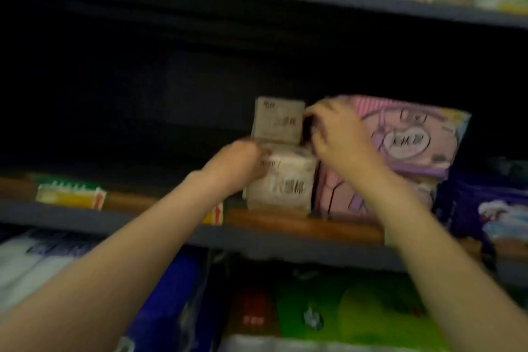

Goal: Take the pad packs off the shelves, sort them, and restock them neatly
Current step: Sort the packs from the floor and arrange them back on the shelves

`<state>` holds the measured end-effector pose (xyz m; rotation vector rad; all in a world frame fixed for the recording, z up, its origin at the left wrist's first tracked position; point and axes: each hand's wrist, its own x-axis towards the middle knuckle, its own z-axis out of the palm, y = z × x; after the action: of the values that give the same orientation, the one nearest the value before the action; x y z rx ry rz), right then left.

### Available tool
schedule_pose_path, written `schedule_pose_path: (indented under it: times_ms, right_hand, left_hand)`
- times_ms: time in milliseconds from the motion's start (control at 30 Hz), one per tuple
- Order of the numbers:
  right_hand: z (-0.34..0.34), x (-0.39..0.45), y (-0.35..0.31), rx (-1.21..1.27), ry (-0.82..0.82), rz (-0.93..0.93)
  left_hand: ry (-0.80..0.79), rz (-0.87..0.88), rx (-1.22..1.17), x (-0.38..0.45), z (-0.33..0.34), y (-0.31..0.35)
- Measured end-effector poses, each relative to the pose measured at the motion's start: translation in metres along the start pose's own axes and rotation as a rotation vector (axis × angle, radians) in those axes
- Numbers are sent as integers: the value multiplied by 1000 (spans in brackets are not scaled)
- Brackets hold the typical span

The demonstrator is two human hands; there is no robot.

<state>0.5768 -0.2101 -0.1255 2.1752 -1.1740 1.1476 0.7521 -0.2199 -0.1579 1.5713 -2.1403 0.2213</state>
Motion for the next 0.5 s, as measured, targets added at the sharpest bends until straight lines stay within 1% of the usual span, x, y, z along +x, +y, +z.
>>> schedule_pose_path:
  times_ms: [67,100,167,200,233,267,300,367,433,467,500]
  right_hand:
    - [-16,-59,-7,49,32,-111]
    - [-22,-86,-10,49,8,-145]
    - [-20,-136,-11,69,-111,-165]
    - [-12,-160,-10,99,-187,-160]
    - [0,-184,-10,126,-268,-144]
    - [16,-211,-9,156,-349,-109]
    - [33,-239,-9,188,-428,-56]
    - [69,-299,-13,247,-603,103]
    - [97,-368,-26,286,-887,235]
    - [107,-403,-37,298,-1075,229]
    - [115,-437,-50,300,-1293,172]
  left_hand:
    - [206,34,56,-31,6,6]
    - [328,75,51,-51,7,11]
    - [523,217,-24,-98,21,22]
    - [573,292,-75,-123,34,30]
    - [563,349,-131,-150,53,37]
    - [489,373,-180,-177,79,40]
    - [376,347,-219,-206,106,42]
    - [133,191,-275,-260,163,39]
    - [-105,42,-295,-309,214,32]
    - [-217,-16,-284,-329,236,28]
    - [-328,-74,-261,-346,252,25]
